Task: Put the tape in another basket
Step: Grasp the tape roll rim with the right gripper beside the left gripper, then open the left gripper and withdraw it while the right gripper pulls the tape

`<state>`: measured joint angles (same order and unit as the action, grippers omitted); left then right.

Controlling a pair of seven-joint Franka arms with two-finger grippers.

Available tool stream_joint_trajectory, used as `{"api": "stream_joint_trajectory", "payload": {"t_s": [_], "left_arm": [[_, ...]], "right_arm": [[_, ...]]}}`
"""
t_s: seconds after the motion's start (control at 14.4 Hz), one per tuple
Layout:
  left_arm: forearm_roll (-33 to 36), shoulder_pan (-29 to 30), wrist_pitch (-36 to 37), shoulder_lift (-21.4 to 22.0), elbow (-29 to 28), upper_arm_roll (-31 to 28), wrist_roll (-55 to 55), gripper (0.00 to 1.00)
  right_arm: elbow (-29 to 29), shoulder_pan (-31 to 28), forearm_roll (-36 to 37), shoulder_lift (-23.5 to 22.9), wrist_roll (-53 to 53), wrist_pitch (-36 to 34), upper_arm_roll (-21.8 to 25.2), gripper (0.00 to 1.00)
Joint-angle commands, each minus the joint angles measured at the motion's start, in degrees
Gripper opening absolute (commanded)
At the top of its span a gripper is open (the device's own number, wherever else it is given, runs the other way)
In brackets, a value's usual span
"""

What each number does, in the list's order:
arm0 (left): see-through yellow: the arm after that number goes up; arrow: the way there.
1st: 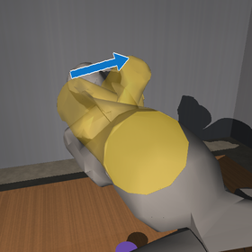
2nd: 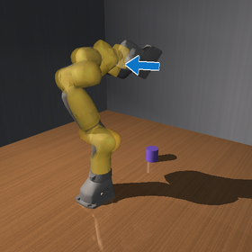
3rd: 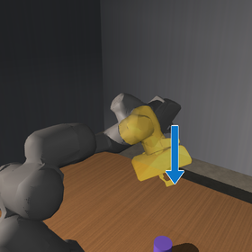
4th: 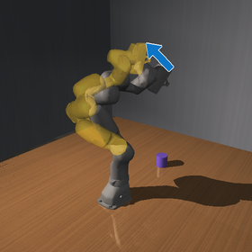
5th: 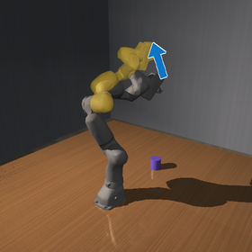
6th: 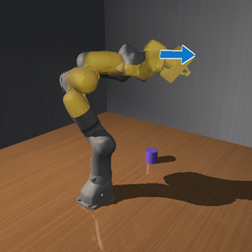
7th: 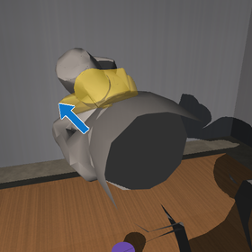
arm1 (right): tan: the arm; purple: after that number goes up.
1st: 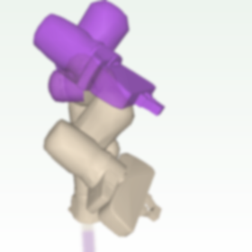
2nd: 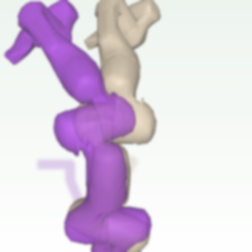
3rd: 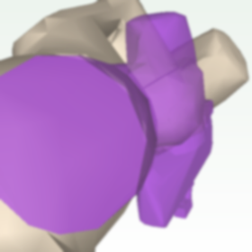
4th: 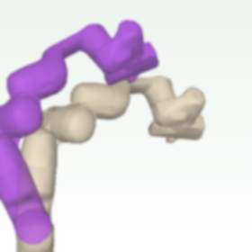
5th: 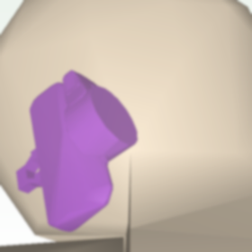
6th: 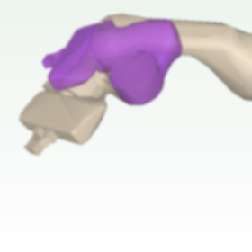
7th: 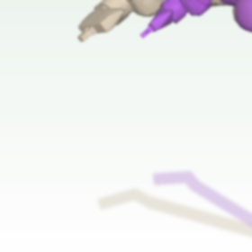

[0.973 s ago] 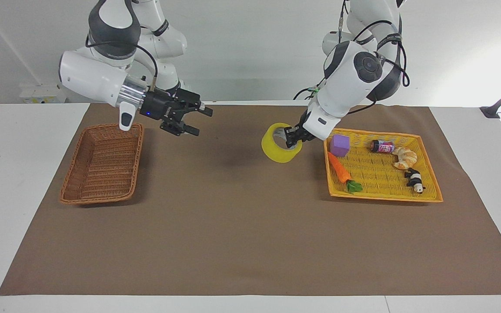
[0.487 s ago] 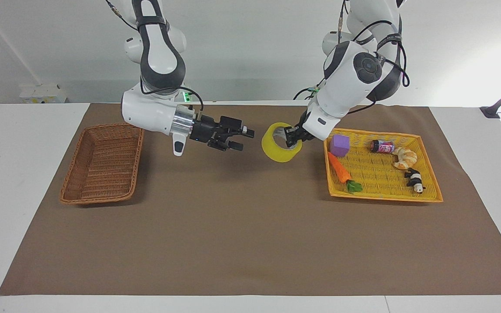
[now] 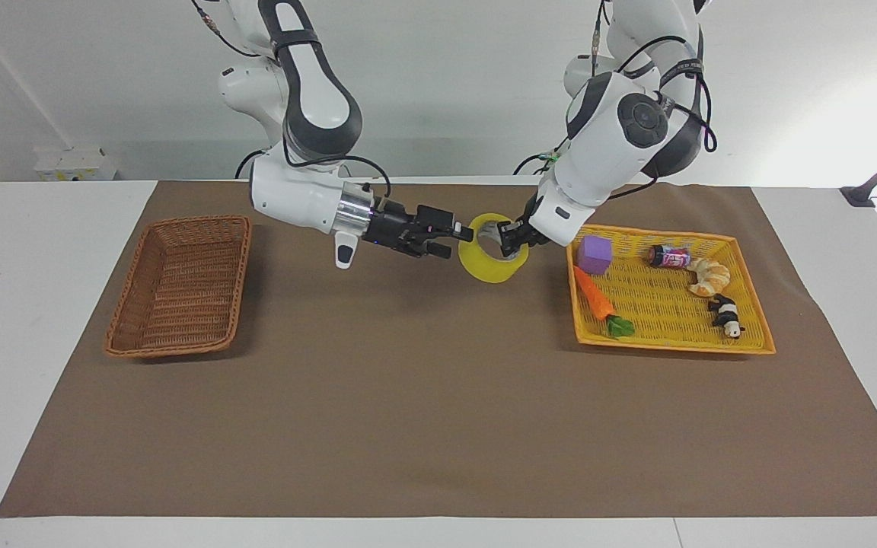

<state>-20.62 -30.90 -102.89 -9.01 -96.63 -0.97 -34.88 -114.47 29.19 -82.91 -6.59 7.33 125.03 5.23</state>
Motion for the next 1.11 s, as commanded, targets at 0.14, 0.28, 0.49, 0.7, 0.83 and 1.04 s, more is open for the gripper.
{"api": "stream_joint_trajectory", "payload": {"t_s": [0.14, 0.28, 0.49, 0.7, 0.83, 1.04], "left_arm": [[-1.1, 0.5, 1.7, 0.0, 0.9, -0.1, 0.0, 0.05], [-1.1, 0.5, 1.8, 0.0, 0.9, -0.1, 0.0, 0.05], [-1.1, 0.5, 1.8, 0.0, 0.8, -0.1, 0.0, 0.05], [-1.1, 0.6, 1.8, 0.1, 0.6, -0.1, 0.0, 0.05], [-1.1, 0.6, 1.8, 0.1, 0.5, -0.1, 0.0, 0.06], [-1.1, 0.6, 1.8, 0.1, 0.4, -0.1, 0.0, 0.06]], "right_arm": [[1.0, 1.0, -1.0, -0.7, -0.2, 0.7, 0.2, 1.00], [1.0, 1.2, -1.0, -0.7, -0.1, 0.7, 0.2, 1.00], [1.0, 1.0, -0.5, -0.7, 1.1, 0.6, 0.2, 0.96], [1.0, 1.4, -0.4, -0.7, 2.2, 1.7, 0.2, 0.78], [1.0, 1.7, -0.3, -0.7, 3.5, 2.1, 0.2, 0.57], [1.0, 1.6, -0.2, -0.7, 3.7, 1.5, 0.3, 0.12]]}}
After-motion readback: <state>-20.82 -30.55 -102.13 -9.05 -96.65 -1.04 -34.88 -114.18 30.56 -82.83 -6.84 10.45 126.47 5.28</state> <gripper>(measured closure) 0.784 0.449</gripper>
